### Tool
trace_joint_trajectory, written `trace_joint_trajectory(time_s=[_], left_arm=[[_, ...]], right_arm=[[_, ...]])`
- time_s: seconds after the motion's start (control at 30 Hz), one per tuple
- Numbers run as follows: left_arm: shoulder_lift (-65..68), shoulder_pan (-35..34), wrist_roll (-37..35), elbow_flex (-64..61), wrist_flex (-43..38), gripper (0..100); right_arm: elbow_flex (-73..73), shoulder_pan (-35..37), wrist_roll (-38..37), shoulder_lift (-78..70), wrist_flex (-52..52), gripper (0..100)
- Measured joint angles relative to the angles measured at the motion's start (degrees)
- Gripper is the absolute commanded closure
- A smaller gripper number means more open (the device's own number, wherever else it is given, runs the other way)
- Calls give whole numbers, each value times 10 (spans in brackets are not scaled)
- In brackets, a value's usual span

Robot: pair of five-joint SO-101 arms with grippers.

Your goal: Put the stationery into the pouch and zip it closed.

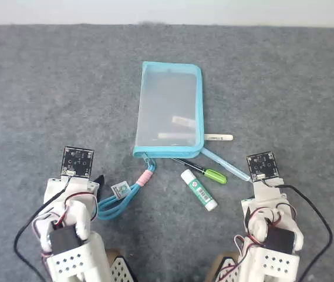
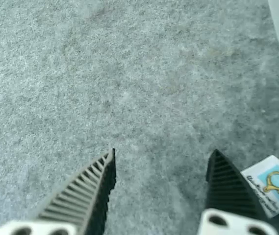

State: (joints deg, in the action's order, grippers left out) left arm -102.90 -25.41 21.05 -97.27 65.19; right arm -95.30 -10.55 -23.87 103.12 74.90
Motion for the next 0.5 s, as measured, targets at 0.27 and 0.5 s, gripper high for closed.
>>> trace_joint_trajectory(time_s=[0.27, 0.5], left_arm=[[0, 0, 0, 0, 7, 716], [0, -33, 0, 0, 21, 716]], right_arm=[[0, 12, -1, 0, 0, 936], [0, 81, -2, 0, -74, 935]])
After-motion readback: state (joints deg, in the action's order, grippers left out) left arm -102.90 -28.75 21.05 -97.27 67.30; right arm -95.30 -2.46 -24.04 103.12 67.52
